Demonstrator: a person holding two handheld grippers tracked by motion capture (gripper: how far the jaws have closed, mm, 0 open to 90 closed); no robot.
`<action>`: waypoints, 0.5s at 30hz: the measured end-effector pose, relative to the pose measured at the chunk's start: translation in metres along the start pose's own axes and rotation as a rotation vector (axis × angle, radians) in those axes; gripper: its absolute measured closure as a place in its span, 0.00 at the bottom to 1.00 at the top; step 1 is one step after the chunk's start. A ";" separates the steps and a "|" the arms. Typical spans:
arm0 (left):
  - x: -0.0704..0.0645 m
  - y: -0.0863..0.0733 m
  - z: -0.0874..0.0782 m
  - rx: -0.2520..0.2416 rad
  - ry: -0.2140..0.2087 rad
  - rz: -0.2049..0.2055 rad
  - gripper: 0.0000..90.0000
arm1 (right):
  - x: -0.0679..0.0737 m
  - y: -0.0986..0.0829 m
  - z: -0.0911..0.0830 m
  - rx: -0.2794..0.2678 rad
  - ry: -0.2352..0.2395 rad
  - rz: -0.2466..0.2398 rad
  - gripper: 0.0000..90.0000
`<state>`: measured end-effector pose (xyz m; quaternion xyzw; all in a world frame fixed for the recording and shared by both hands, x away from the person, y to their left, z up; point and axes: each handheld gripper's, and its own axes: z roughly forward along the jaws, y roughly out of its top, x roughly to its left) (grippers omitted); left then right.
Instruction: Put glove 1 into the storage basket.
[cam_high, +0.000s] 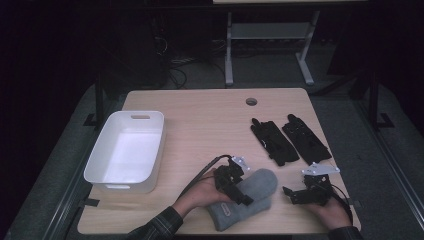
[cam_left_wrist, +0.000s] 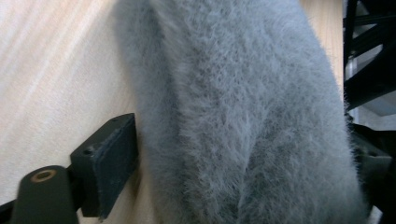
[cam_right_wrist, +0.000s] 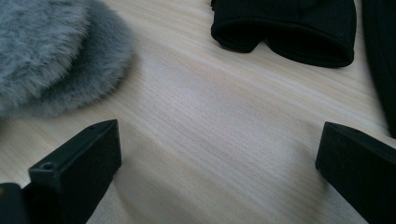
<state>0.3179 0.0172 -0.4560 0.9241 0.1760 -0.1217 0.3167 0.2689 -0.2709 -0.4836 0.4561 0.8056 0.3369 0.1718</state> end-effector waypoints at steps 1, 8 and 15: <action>0.001 -0.001 0.000 0.004 -0.014 0.002 0.17 | 0.000 0.000 0.000 0.000 0.000 0.000 0.00; 0.007 -0.003 -0.001 -0.008 -0.094 0.007 0.47 | 0.000 0.000 0.000 0.000 0.000 0.000 0.00; 0.003 -0.001 -0.003 0.007 -0.085 0.037 0.70 | 0.000 0.000 0.000 0.000 0.000 0.000 0.00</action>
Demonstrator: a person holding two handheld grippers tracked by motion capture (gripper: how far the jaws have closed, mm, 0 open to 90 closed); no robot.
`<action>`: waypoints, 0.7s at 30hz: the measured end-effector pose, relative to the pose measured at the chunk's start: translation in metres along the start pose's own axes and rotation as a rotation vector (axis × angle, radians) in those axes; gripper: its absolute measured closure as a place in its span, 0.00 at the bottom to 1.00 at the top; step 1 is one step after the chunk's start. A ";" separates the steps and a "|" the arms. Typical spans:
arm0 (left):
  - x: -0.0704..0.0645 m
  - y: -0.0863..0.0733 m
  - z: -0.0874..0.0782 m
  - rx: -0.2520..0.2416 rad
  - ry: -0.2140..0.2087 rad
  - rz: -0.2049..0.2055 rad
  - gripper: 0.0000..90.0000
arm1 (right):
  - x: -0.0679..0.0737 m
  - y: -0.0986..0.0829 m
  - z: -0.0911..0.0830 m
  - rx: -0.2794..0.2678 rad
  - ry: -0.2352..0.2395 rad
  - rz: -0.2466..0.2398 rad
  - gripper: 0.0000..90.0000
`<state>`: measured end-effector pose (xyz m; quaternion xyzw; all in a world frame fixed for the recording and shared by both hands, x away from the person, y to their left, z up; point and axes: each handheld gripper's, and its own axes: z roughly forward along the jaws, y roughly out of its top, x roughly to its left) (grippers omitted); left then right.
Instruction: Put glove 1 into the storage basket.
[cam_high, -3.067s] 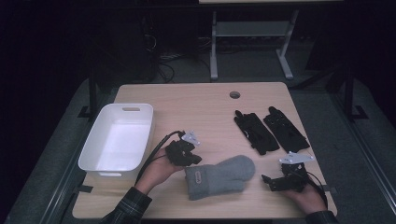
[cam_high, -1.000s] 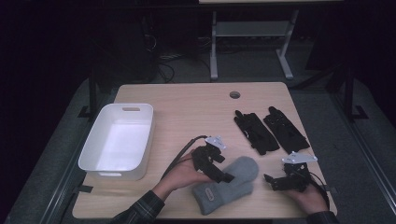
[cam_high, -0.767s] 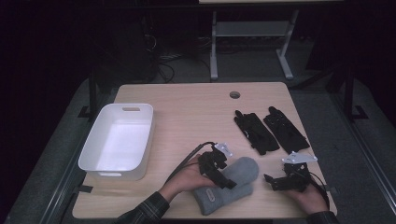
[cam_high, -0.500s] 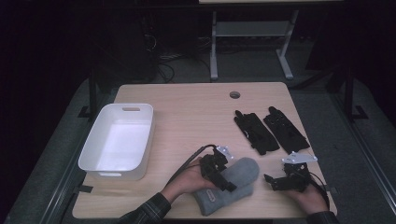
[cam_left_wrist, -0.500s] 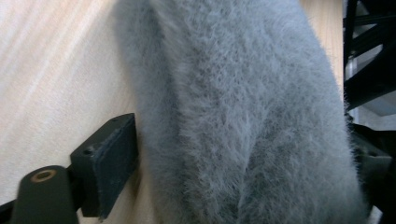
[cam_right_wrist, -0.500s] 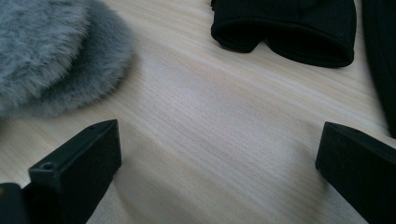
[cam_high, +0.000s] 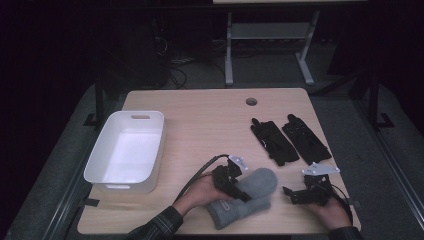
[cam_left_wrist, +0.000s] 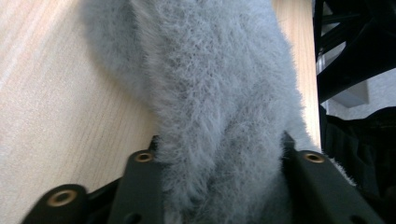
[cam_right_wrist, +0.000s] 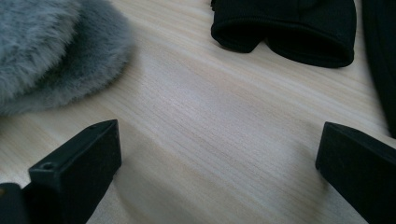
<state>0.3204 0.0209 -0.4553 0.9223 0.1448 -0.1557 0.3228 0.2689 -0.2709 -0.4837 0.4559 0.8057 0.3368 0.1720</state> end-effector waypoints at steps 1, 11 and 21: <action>0.000 0.000 0.000 0.000 0.000 0.000 0.71 | 0.000 0.000 0.000 0.000 0.000 0.000 0.00; -0.004 0.000 -0.010 -0.038 -0.011 -0.016 0.77 | 0.000 0.000 0.000 0.000 -0.001 0.001 0.00; -0.006 0.003 -0.029 -0.065 0.002 -0.027 0.77 | 0.001 0.000 0.000 0.001 0.011 -0.007 0.00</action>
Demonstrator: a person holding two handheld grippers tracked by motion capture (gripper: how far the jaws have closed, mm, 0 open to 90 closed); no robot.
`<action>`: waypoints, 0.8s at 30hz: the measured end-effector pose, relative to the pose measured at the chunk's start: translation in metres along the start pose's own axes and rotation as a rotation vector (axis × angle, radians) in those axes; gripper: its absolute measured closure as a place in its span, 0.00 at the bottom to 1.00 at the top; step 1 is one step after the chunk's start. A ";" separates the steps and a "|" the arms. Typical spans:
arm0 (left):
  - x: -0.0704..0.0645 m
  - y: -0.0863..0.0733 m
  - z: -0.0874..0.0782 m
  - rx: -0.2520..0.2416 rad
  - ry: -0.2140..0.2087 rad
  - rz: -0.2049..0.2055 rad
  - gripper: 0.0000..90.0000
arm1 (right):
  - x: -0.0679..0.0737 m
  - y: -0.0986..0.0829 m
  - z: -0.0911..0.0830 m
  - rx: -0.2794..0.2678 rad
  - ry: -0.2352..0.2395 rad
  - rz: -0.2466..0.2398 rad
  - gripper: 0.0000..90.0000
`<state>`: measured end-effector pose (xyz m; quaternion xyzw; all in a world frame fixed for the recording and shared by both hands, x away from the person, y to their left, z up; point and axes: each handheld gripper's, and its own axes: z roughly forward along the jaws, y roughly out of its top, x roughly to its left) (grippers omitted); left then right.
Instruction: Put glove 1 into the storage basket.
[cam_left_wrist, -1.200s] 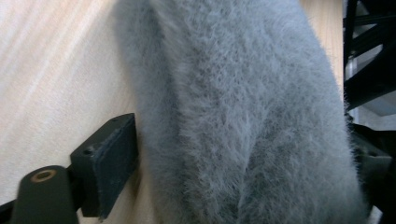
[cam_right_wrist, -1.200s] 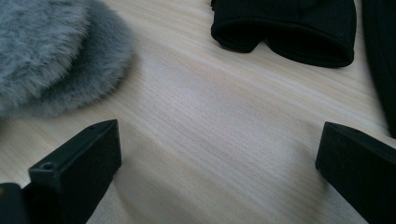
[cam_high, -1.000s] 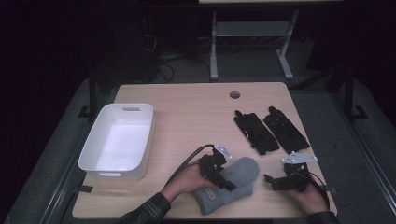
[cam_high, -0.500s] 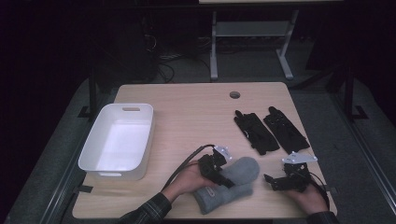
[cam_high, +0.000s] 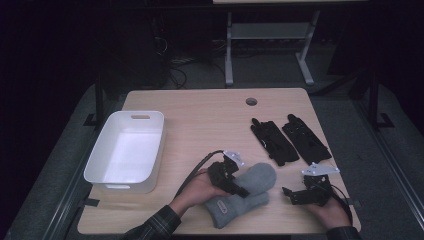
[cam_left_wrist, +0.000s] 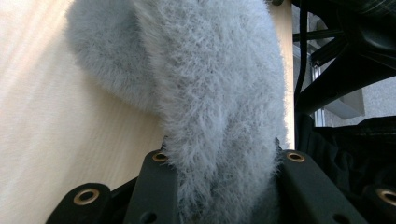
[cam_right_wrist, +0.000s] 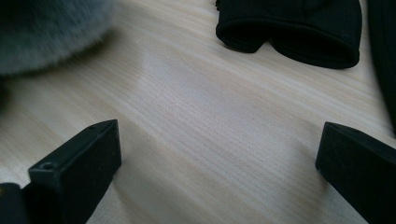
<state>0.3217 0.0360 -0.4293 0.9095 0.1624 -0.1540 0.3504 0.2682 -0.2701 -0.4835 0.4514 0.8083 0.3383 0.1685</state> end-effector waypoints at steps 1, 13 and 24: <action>0.000 0.000 0.000 0.000 0.000 0.000 0.77 | 0.000 0.000 0.000 0.000 0.000 0.000 0.00; 0.006 0.010 -0.047 -0.032 0.069 0.003 0.77 | 0.000 0.000 0.000 0.000 0.000 0.000 0.00; 0.009 0.008 -0.090 -0.095 0.120 -0.012 0.77 | 0.000 0.000 0.000 0.000 0.002 -0.004 0.00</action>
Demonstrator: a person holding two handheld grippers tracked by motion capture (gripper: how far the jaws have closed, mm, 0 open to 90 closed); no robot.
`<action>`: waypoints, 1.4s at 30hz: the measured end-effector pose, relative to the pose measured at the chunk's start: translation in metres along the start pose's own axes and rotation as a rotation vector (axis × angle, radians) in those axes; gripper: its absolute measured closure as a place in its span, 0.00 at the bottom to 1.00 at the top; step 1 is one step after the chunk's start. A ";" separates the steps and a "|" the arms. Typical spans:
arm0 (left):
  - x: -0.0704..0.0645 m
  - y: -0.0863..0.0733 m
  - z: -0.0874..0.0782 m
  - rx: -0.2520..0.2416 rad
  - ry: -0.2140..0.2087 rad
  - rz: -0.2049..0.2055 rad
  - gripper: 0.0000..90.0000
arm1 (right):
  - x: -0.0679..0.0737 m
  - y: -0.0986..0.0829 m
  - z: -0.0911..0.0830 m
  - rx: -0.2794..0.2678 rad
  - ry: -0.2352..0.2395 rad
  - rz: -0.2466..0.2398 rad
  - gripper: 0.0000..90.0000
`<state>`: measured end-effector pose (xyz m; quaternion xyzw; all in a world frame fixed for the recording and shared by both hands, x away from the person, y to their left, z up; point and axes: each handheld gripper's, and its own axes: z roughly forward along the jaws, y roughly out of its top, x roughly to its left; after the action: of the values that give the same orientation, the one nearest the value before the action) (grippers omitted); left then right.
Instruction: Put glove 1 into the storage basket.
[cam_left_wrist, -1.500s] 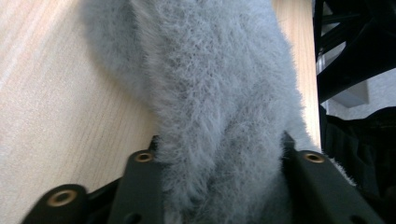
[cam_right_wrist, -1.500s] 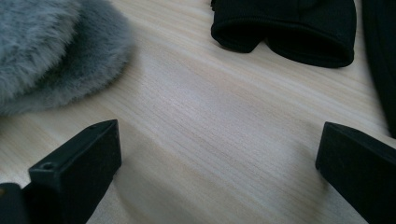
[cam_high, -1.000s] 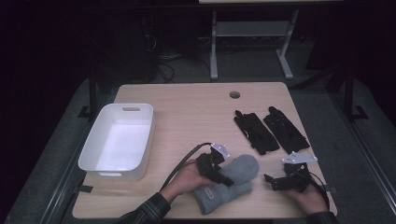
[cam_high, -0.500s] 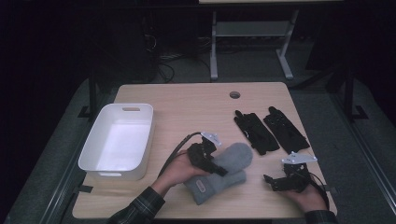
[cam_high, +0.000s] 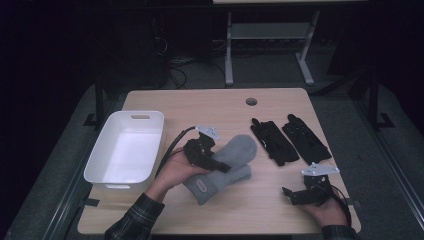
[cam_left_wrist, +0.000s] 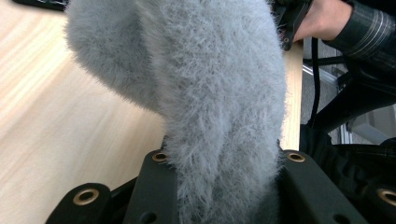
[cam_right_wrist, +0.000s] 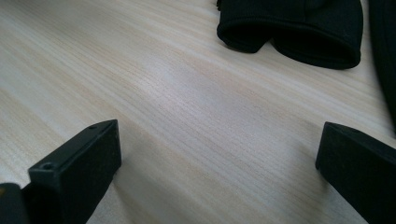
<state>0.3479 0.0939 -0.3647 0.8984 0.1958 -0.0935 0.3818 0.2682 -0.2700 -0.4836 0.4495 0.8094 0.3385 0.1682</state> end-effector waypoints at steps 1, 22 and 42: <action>0.001 0.000 -0.002 -0.007 0.003 0.000 0.77 | 0.000 0.000 0.000 0.000 0.000 0.000 0.00; 0.021 -0.012 -0.069 -0.131 0.066 -0.070 0.77 | 0.000 0.000 0.000 0.000 0.001 0.001 0.00; 0.041 -0.038 -0.130 -0.205 0.159 -0.166 0.77 | 0.000 0.000 0.000 -0.001 0.001 0.002 0.00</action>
<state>0.3717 0.2235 -0.3129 0.8400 0.3077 -0.0330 0.4457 0.2686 -0.2702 -0.4836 0.4500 0.8089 0.3392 0.1679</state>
